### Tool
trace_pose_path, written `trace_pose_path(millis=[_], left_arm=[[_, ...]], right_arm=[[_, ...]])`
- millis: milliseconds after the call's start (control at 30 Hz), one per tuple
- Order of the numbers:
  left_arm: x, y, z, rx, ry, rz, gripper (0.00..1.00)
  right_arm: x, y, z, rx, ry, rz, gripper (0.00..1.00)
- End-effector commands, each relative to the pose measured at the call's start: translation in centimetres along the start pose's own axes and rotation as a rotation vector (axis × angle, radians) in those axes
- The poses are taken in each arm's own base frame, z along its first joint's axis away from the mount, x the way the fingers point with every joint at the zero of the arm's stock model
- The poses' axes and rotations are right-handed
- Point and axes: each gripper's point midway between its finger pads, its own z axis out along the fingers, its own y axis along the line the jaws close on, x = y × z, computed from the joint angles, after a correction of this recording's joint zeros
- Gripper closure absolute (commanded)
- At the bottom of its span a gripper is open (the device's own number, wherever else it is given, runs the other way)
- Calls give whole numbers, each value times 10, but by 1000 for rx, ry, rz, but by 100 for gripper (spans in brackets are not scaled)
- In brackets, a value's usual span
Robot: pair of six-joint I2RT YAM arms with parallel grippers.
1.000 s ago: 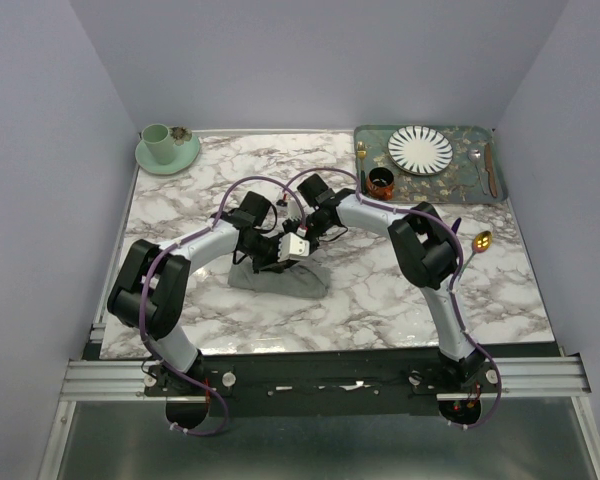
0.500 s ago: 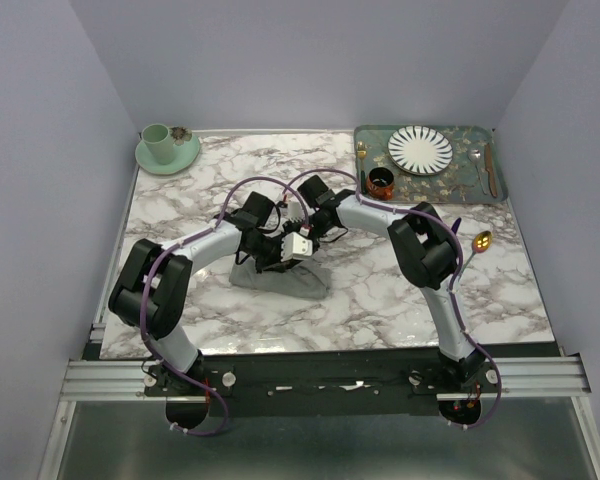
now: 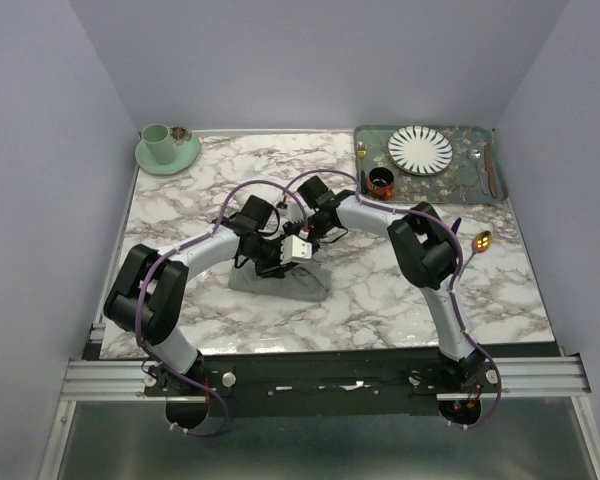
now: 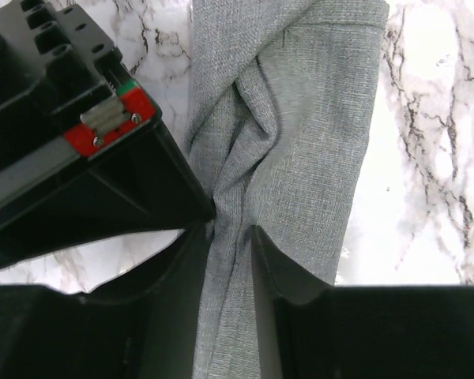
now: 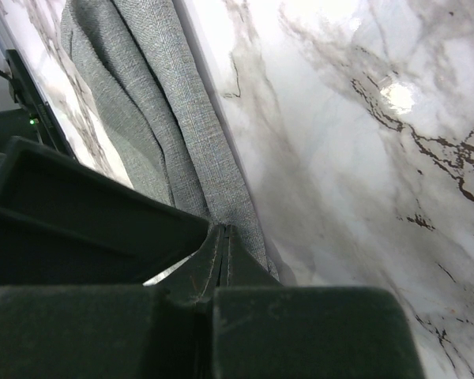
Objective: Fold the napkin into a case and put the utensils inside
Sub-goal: Stuff the top corner of the smaller-rectangle-folded napkin into the folded napkin.
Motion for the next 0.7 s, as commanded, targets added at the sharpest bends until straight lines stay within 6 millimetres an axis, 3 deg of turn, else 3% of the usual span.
trace_pose_path(millis=[0,267,533,667], left_arm=[[-25,4,-20,-48,-83,54,60],[-49,-11,-14,16,-142,70,59],[-56,-24,4,58,-127,103,54],[-58,-20,13,43,-101,108,54]], right_arm=[[7,7,4,-15,22,-8,99],[7,3,6,-2,23,8,99],[6,3,6,-4,21,9,99],[6,4,7,-4,21,12,99]])
